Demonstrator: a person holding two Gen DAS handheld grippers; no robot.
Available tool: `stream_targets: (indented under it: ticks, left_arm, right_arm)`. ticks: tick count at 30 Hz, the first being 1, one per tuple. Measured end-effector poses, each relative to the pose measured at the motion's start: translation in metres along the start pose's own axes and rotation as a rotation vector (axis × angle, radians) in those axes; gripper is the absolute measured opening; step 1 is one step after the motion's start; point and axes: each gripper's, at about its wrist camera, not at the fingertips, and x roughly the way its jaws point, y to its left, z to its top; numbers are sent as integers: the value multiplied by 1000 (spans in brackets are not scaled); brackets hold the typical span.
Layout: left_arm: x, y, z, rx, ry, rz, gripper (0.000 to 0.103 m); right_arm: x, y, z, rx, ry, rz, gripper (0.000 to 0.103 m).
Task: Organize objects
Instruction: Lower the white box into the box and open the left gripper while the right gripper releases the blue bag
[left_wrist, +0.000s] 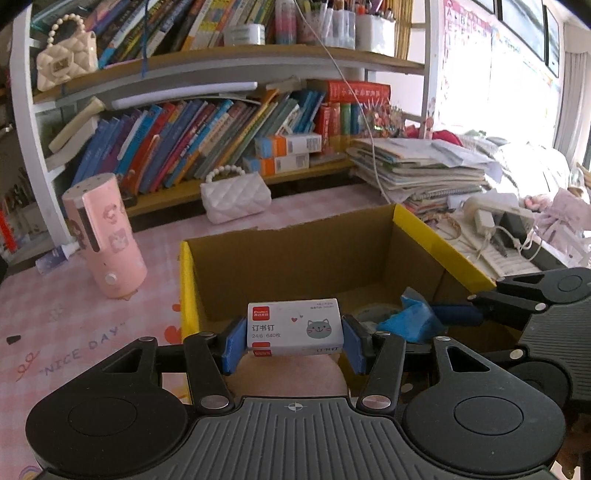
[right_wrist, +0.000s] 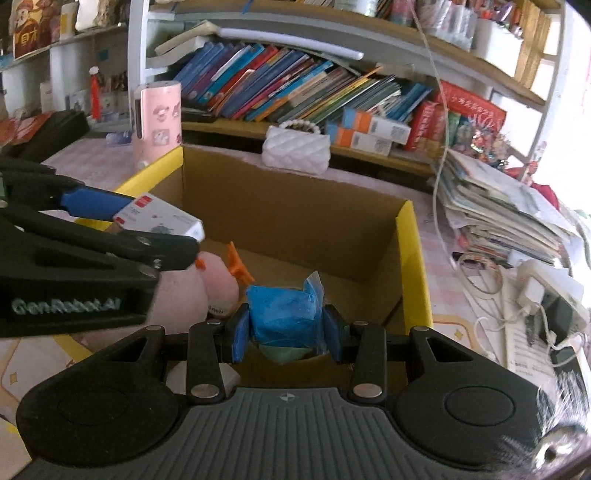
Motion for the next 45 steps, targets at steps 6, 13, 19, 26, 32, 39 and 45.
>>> stream_targets:
  ticks: [6,13,19,26,32,39,45]
  left_arm:
    - [13,-6,0,10,30,3,53]
    - [23,-10,0,29,55,4,53]
    - [28,-9,2,30,68,9,53]
    - [33,-9,1,16,73,17,53]
    - [31,-9,0,6,65,25,54]
    - [19,-9,-3,-19,45,43,62]
    - [-3,-11,-2,-14,-6,58,72]
  right_arm:
    - [16,-7,3,3,48,33,38]
    - [28,-13,5,32,105,78,39]
    - [30,-12,5,19,99,81,39]
    - [30,-13,4,21,91,87,39]
    - [30,-14,4,24,85,91,40]
    - [27,-14,3,43,81,86,41]
    - [15,-15,1,67,53,81,42]
